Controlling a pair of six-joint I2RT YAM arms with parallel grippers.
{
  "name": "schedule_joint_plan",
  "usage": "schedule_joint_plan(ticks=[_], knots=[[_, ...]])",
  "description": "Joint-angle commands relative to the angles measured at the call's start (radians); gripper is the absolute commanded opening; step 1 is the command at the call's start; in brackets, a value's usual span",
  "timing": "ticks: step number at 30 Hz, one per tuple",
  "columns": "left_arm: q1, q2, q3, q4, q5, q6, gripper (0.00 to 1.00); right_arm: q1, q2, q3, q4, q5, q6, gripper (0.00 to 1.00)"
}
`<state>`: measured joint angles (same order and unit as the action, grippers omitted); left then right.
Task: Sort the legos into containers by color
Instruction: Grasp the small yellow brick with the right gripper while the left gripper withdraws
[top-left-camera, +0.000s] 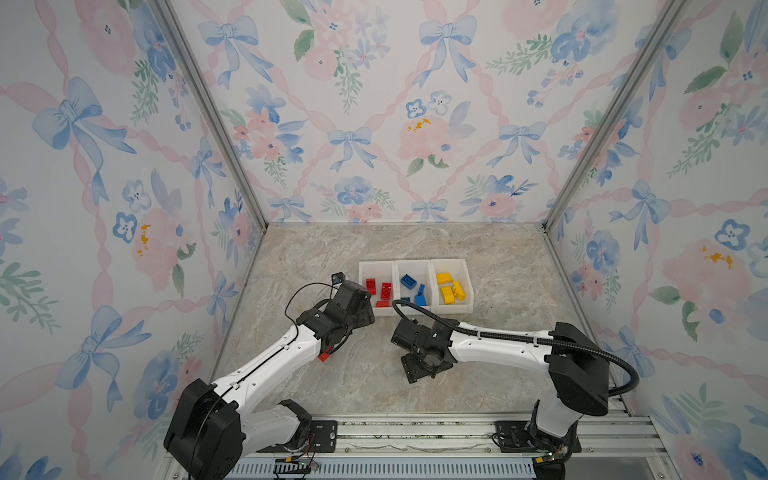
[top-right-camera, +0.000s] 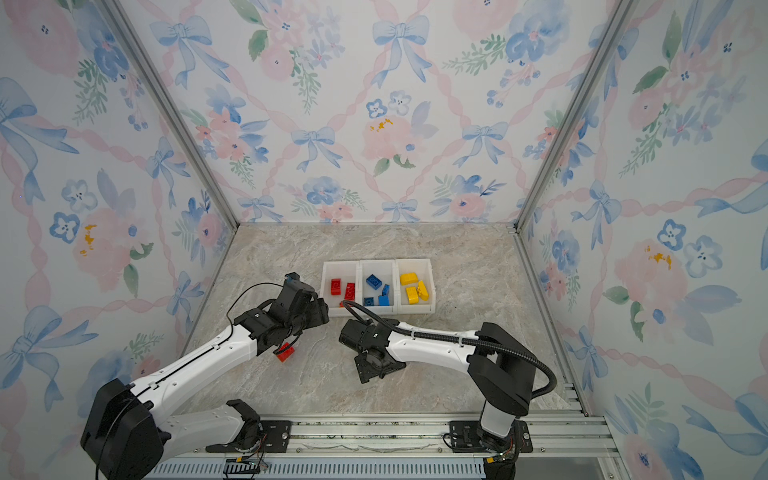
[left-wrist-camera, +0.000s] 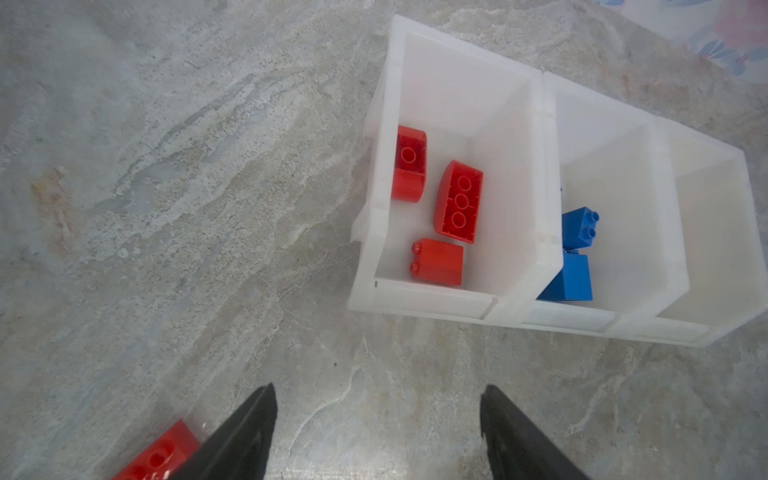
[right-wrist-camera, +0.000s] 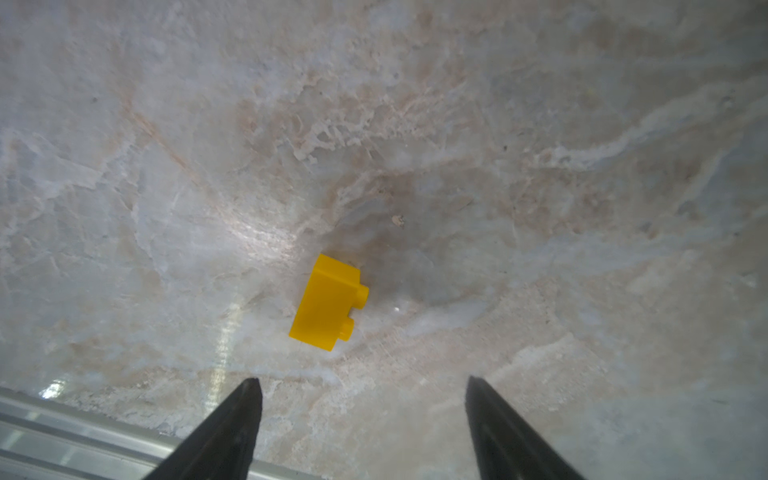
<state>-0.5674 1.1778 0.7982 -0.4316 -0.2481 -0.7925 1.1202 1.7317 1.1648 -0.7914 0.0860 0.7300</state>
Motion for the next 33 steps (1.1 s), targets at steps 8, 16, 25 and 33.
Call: schedule_joint_plan(ticks=[8,16,25,33], knots=[[0.081,-0.040,-0.022,-0.002,0.076,0.054,0.80,-0.024,0.086,0.059,0.072,-0.041,0.076,0.71],[0.107,-0.028,-0.020,-0.002,0.096,0.064,0.80,-0.044,0.127,0.065,0.082,-0.058,0.124,0.58],[0.124,-0.023,-0.020,-0.001,0.109,0.069,0.80,-0.057,0.127,0.027,0.087,-0.072,0.154,0.43],[0.125,-0.029,-0.029,-0.001,0.117,0.059,0.80,-0.059,0.138,0.004,0.086,-0.084,0.163,0.38]])
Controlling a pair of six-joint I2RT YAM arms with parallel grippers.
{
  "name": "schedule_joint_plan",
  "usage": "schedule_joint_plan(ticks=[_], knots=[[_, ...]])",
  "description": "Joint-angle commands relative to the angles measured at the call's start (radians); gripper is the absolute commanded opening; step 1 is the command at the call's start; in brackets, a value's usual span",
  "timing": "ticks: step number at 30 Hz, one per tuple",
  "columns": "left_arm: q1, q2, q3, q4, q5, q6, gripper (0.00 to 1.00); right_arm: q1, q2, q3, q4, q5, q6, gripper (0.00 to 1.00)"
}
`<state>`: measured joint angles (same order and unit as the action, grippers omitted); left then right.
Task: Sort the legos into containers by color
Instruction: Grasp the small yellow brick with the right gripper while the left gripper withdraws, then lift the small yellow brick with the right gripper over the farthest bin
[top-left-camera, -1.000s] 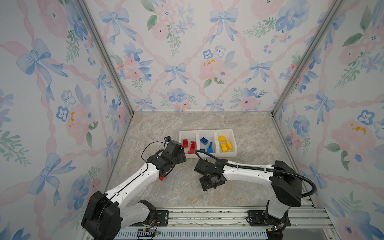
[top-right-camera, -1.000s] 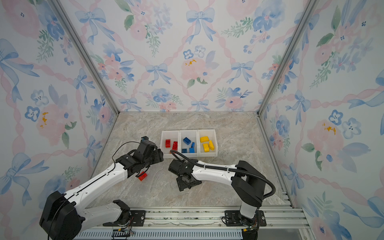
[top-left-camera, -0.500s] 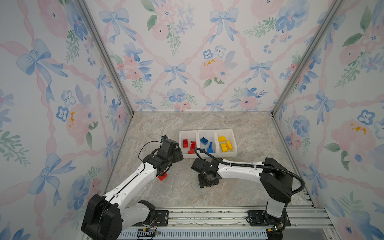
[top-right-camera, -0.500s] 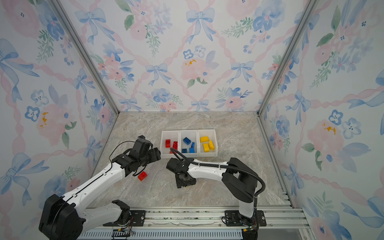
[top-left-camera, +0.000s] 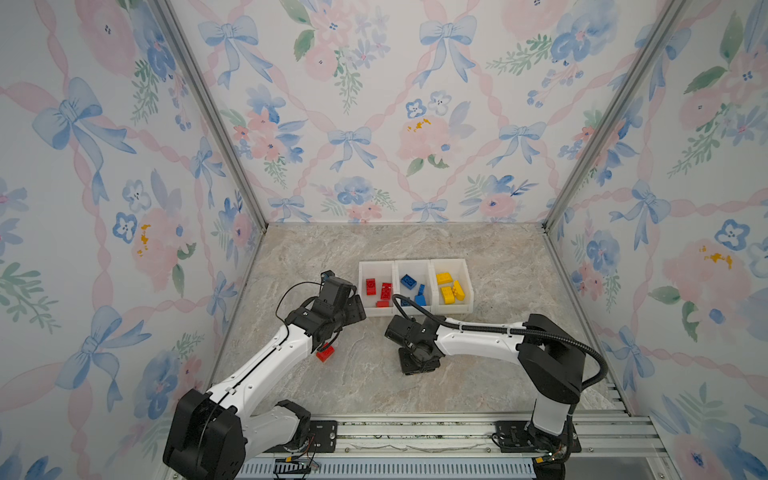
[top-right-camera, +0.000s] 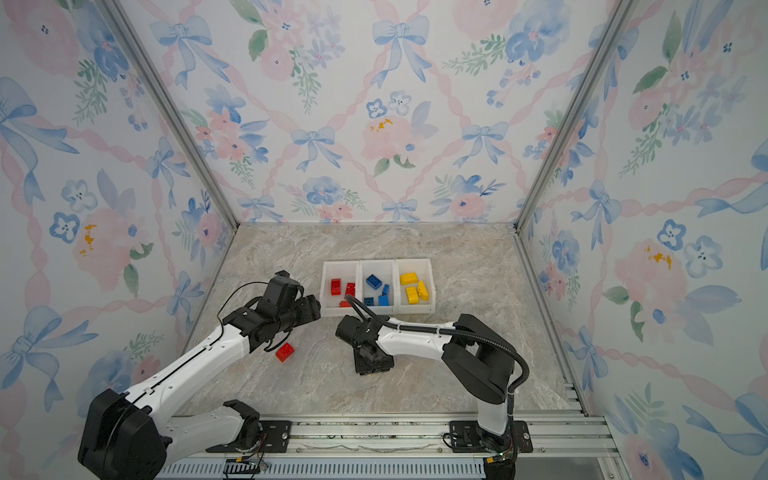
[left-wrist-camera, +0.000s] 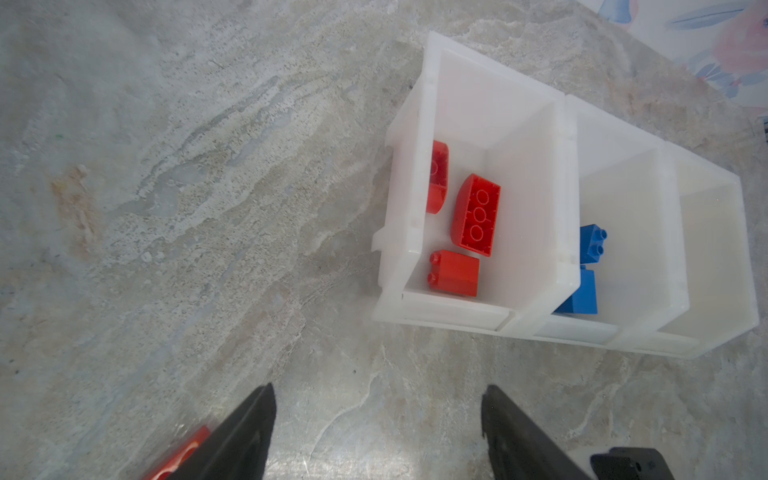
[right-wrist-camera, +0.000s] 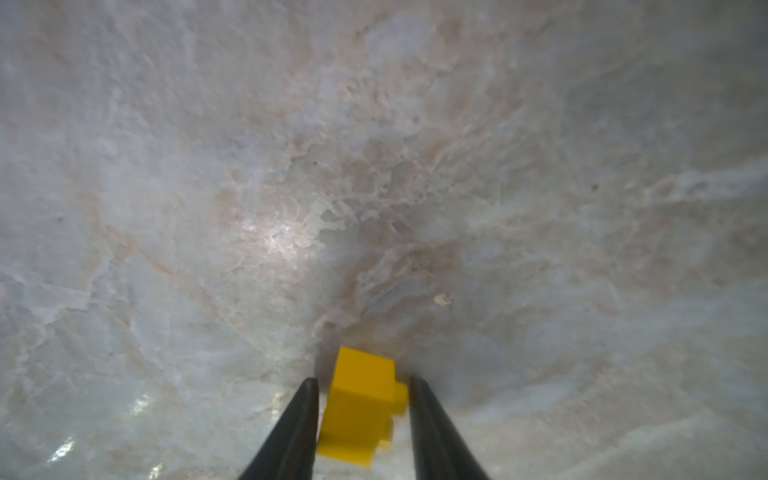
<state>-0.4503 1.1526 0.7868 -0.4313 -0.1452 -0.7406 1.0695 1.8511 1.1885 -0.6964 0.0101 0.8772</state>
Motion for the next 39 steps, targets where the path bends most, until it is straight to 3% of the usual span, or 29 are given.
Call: schedule_joint_plan(ticks=[1,7,19,29,39], knots=[[0.008,-0.004,-0.019,-0.001,0.015,0.004,0.80,-0.008,0.020,-0.020,-0.009,-0.007,0.015,0.37],[0.008,-0.008,-0.023,-0.002,0.014,-0.006,0.80,-0.017,0.007,-0.017,-0.016,-0.001,0.001,0.28],[0.007,0.003,-0.012,0.000,0.014,-0.022,0.80,-0.100,-0.130,0.030,-0.139,0.040,-0.083,0.26],[0.007,0.030,0.016,0.007,0.016,-0.031,0.81,-0.335,-0.191,0.163,-0.247,0.076,-0.262,0.26],[0.005,0.030,0.014,0.020,0.007,-0.061,0.81,-0.563,-0.027,0.394,-0.237,0.039,-0.459,0.27]])
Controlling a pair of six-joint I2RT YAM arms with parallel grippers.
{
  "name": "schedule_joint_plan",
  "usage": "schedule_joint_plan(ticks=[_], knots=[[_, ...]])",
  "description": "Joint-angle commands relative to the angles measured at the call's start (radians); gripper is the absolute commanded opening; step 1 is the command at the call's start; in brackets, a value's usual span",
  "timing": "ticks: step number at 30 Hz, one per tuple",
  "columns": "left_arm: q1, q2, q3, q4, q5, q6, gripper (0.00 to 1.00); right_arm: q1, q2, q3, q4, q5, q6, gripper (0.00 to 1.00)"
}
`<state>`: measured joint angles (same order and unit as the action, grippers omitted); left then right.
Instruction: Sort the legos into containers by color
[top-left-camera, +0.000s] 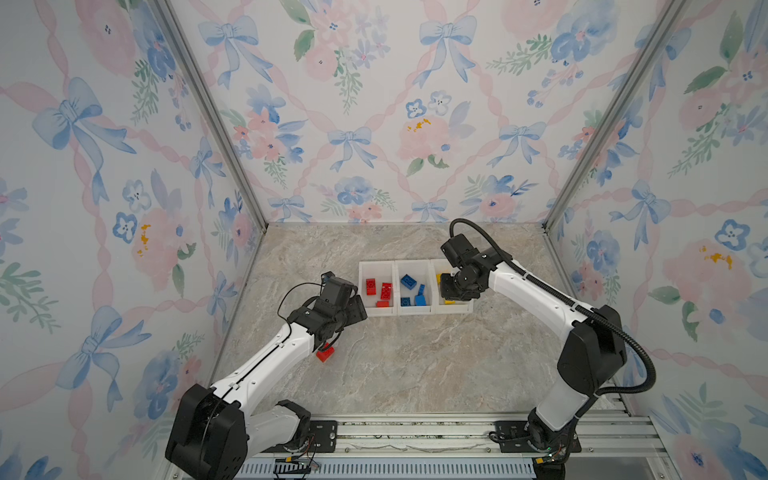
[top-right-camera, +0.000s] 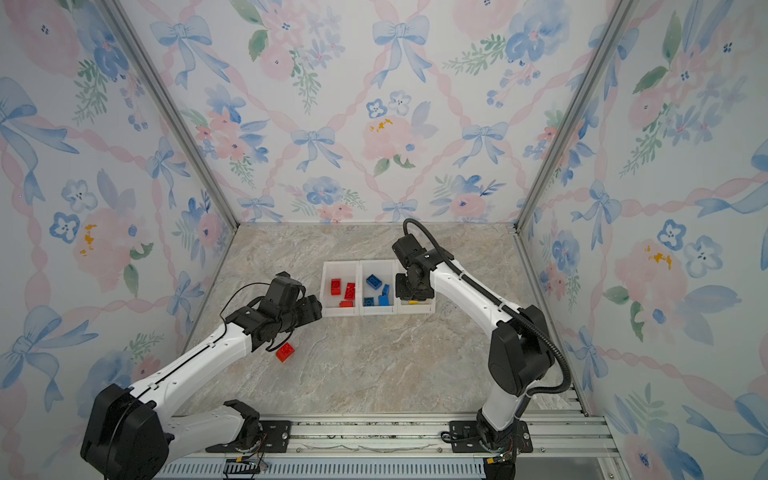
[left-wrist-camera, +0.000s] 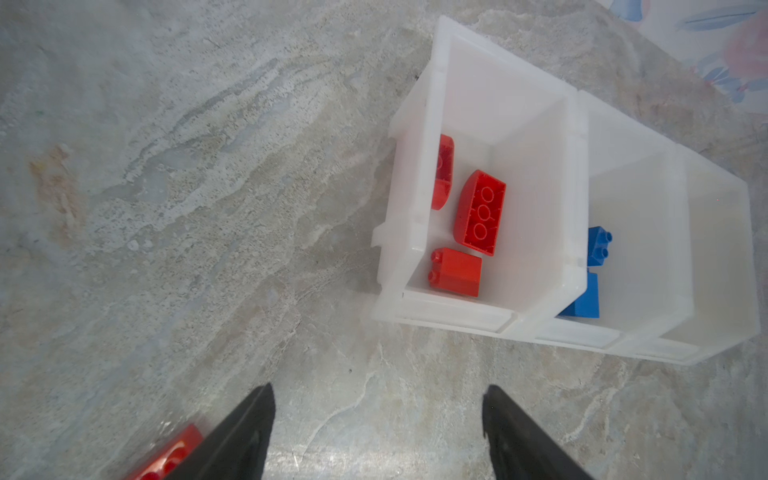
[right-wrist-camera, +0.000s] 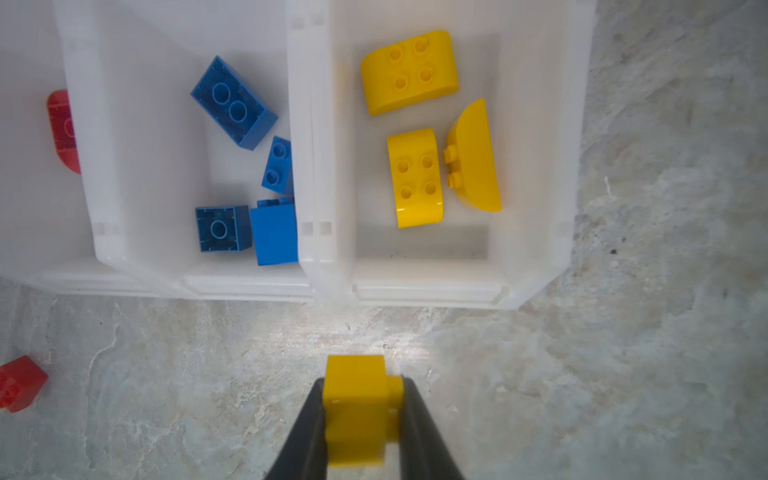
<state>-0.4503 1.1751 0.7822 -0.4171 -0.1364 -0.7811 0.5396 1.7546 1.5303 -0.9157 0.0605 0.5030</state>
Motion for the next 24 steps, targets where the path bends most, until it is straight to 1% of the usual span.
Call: schedule_joint_plan(ticks=[1,6,12,16,19,21,24], knots=[[0.004,0.006,0.017,0.007,-0.003,-0.023,0.81,-0.044,0.089,0.069,-0.011,-0.015,-0.094,0.27],[0.002,0.003,0.009,0.008,-0.005,-0.035,0.81,-0.091,0.201,0.144,0.019,-0.042,-0.114,0.27],[-0.001,-0.018,-0.016,0.008,-0.006,-0.046,0.81,-0.115,0.276,0.174,0.056,-0.055,-0.117,0.27],[-0.002,-0.034,-0.032,0.008,-0.006,-0.052,0.81,-0.125,0.306,0.184,0.080,-0.063,-0.121,0.30],[-0.003,-0.045,-0.040,0.007,-0.007,-0.056,0.81,-0.132,0.325,0.204,0.081,-0.069,-0.126,0.37],[-0.002,-0.054,-0.048,0.008,-0.008,-0.059,0.81,-0.133,0.330,0.211,0.081,-0.070,-0.129,0.45],[-0.003,-0.071,-0.058,0.006,-0.011,-0.064,0.81,-0.138,0.327,0.212,0.080,-0.070,-0.132,0.51]])
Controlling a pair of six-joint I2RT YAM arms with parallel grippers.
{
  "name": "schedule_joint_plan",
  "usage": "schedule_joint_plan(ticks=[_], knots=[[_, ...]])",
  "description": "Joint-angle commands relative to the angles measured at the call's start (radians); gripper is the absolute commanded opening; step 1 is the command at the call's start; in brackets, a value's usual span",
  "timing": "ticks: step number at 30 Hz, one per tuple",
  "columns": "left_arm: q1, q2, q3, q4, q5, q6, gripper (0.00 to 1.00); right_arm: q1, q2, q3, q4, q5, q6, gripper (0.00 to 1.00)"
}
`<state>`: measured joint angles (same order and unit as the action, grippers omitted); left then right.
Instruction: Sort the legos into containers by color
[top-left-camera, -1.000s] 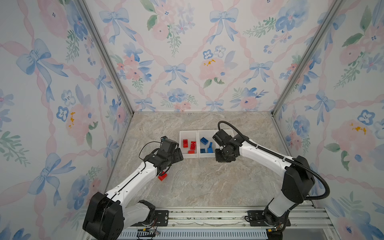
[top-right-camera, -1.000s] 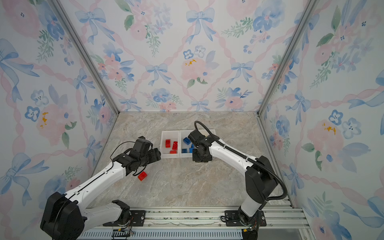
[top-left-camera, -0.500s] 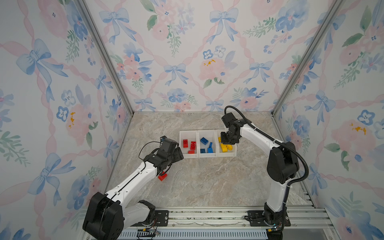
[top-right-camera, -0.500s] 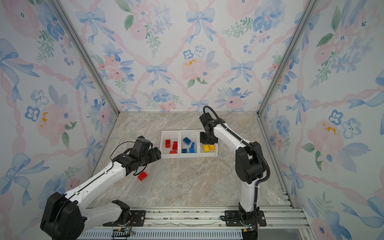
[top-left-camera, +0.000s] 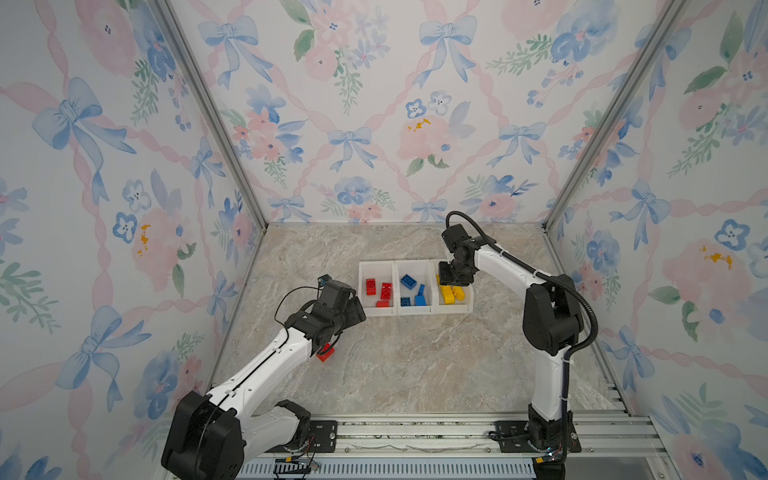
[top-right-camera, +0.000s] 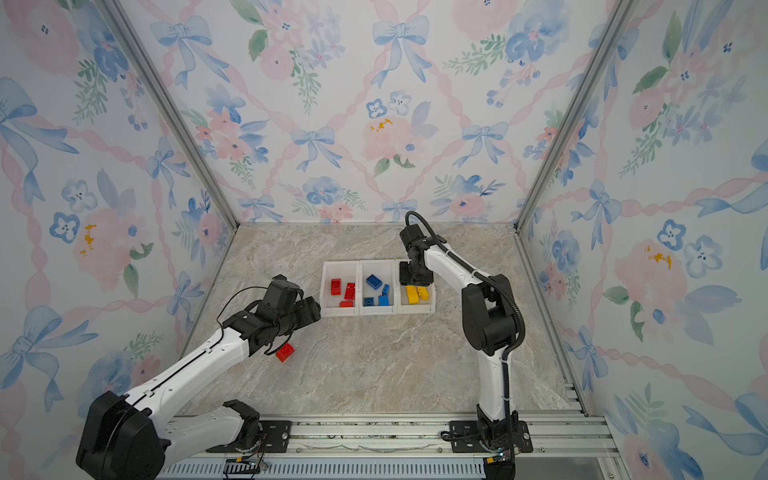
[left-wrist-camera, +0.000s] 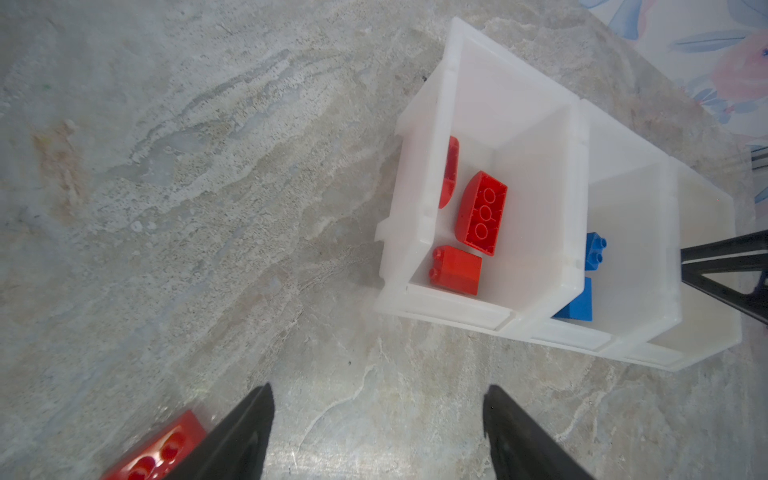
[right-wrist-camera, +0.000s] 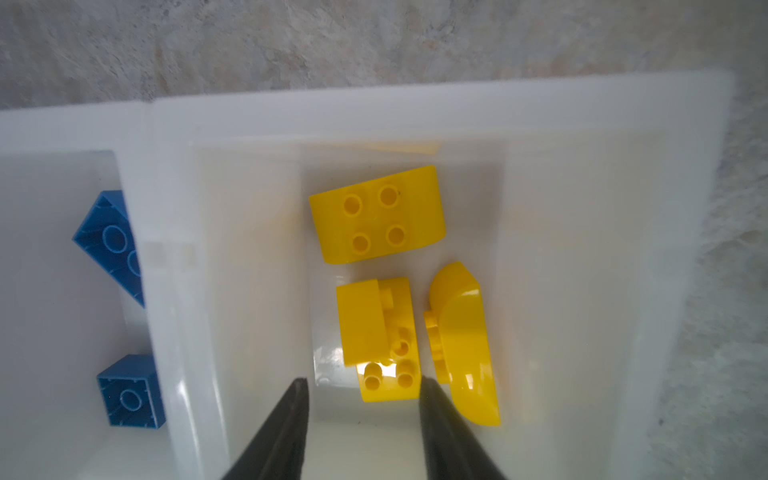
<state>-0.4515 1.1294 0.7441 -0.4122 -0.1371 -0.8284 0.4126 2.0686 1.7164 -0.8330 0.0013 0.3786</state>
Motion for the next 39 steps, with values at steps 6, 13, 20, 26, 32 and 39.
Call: schedule_joint_plan(ticks=[6,13,20,26,32,39], knots=[[-0.002,-0.051,-0.041,-0.002,-0.017,-0.029,0.81,-0.011,-0.016,0.009,-0.003,-0.010,-0.008,0.53],[-0.001,-0.058,-0.054,-0.046,-0.049,-0.071,0.81,-0.011,-0.075,-0.004,-0.020,-0.011,-0.011,0.55],[0.023,-0.030,-0.035,-0.148,-0.097,-0.065,0.81,0.002,-0.158,-0.053,-0.045,-0.019,-0.008,0.58],[0.079,-0.036,-0.054,-0.155,-0.026,0.088,0.83,0.028,-0.248,-0.120,-0.076,-0.026,0.004,0.63],[0.089,0.073,-0.069,-0.175,-0.054,0.164,0.85,0.056,-0.347,-0.198,-0.105,-0.030,0.035,0.65],[0.098,0.180,-0.070,-0.166,-0.076,0.148,0.84,0.067,-0.459,-0.254,-0.137,-0.015,0.054,0.68]])
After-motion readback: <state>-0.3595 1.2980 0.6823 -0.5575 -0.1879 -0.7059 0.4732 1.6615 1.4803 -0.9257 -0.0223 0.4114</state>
